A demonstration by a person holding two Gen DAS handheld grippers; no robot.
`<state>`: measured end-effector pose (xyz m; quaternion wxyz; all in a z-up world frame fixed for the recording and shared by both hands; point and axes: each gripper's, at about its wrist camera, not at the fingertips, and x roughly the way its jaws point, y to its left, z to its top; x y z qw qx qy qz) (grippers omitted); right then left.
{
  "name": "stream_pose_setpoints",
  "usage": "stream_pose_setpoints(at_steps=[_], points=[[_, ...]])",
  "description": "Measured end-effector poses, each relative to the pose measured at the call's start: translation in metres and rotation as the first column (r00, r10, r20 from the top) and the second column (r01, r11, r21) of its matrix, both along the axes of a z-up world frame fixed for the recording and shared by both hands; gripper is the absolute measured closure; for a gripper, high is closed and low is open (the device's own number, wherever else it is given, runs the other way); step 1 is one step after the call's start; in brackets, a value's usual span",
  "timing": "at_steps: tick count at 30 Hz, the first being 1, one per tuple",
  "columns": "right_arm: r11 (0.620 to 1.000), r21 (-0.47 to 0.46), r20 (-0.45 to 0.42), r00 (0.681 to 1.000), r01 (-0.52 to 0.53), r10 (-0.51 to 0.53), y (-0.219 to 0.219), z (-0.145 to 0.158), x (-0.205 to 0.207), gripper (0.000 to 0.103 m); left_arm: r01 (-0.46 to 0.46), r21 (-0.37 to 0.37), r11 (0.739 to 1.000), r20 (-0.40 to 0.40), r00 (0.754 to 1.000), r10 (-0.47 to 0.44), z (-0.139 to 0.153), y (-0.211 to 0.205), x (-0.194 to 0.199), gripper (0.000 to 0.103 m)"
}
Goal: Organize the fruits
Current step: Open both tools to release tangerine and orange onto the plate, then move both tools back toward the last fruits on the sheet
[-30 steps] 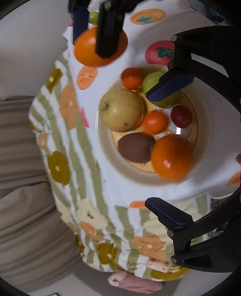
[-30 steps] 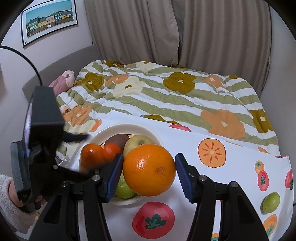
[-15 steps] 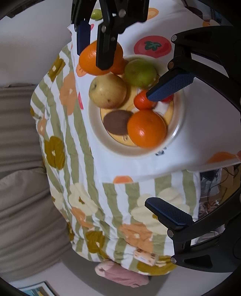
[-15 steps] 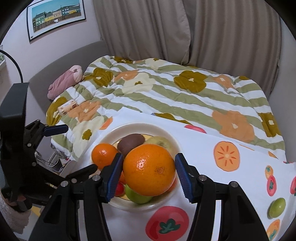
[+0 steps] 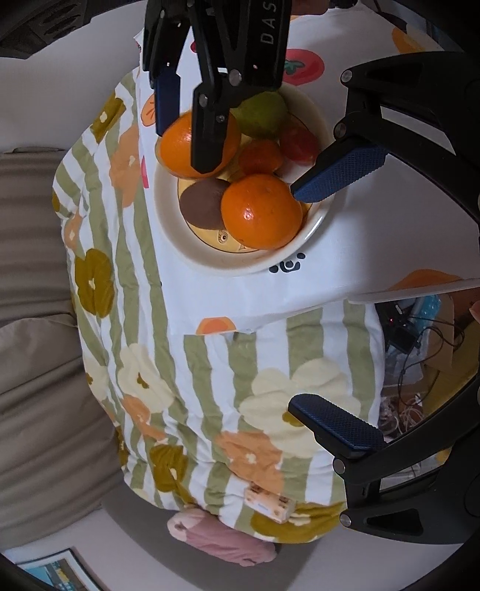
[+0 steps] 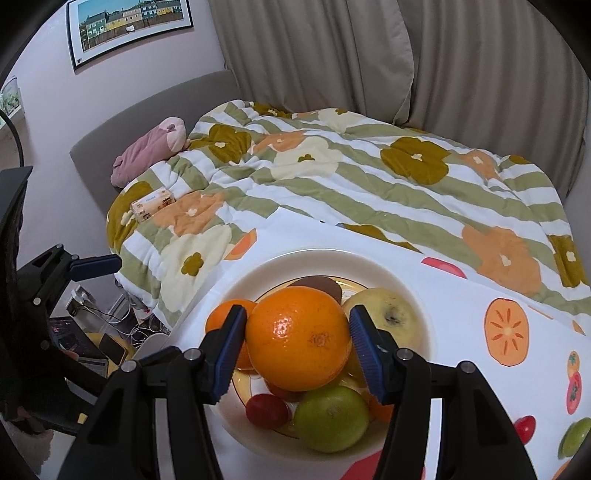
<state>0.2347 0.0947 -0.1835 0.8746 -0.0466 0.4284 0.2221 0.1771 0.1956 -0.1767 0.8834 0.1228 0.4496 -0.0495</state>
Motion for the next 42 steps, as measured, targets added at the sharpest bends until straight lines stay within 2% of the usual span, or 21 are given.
stream_pose_setpoints(at_steps=[2, 3, 5, 6, 7, 9, 10, 17, 26, 36, 42], points=[[1.0, 0.008, -0.003, 1.0, 0.01, -0.01, 0.001, -0.004, 0.0, 0.048, 0.001, 0.0, 1.0, 0.0, 1.0, -0.001, -0.001, 0.0, 0.001, 0.0], [1.0, 0.015, 0.007, 1.0, 0.015, -0.015, 0.002, -0.003, -0.001, 0.043, 0.001, -0.002, 1.0, 0.0, 1.0, -0.001, -0.001, 0.0, 0.001, 0.0], [0.999, 0.025, 0.027, 0.999, 0.028, -0.029, 0.001, -0.001, -0.002, 0.023, 0.005, -0.007, 1.0, 0.001, 1.0, -0.005, -0.003, 0.001, 0.002, 0.0], [0.999, 0.028, 0.033, 0.999, 0.034, -0.035, 0.0, -0.001, -0.003, 0.01, 0.008, -0.008, 1.0, 0.001, 1.0, -0.008, -0.004, 0.001, 0.002, 0.0], [0.999, 0.035, 0.037, 0.998, 0.041, -0.043, -0.002, -0.001, -0.003, 0.007, 0.012, -0.006, 1.0, 0.004, 1.0, -0.012, -0.004, 0.0, 0.002, 0.0], [0.997, 0.05, 0.041, 0.998, 0.054, -0.056, -0.006, 0.001, -0.004, 0.006, 0.019, -0.006, 1.0, 0.006, 1.0, -0.019, -0.003, 0.0, 0.002, 0.0], [0.997, 0.055, 0.041, 0.997, 0.063, -0.065, -0.008, 0.002, -0.005, 0.001, 0.023, -0.006, 1.0, 0.008, 1.0, -0.023, -0.002, -0.001, 0.002, 0.0], [0.994, 0.058, 0.064, 0.993, 0.093, -0.097, -0.024, 0.022, -0.015, 0.0, 0.039, 0.015, 0.999, 0.032, 0.999, -0.04, 0.015, -0.012, -0.002, 0.0], [0.996, 0.08, 0.1, 0.993, 0.051, -0.059, -0.055, 0.065, -0.033, 0.0, -0.007, 0.027, 1.0, 0.079, 0.997, 0.005, 0.052, -0.04, -0.018, 0.0], [0.995, 0.052, 0.17, 0.981, 0.083, -0.09, -0.134, 0.113, -0.065, 0.0, 0.016, 0.002, 1.0, 0.131, 0.991, -0.017, 0.09, -0.104, -0.036, 0.0], [0.993, -0.005, 0.194, 0.974, 0.121, -0.118, -0.189, 0.125, -0.086, 0.0, 0.072, 0.007, 0.997, 0.137, 0.988, -0.072, 0.095, -0.157, -0.039, 0.0]])
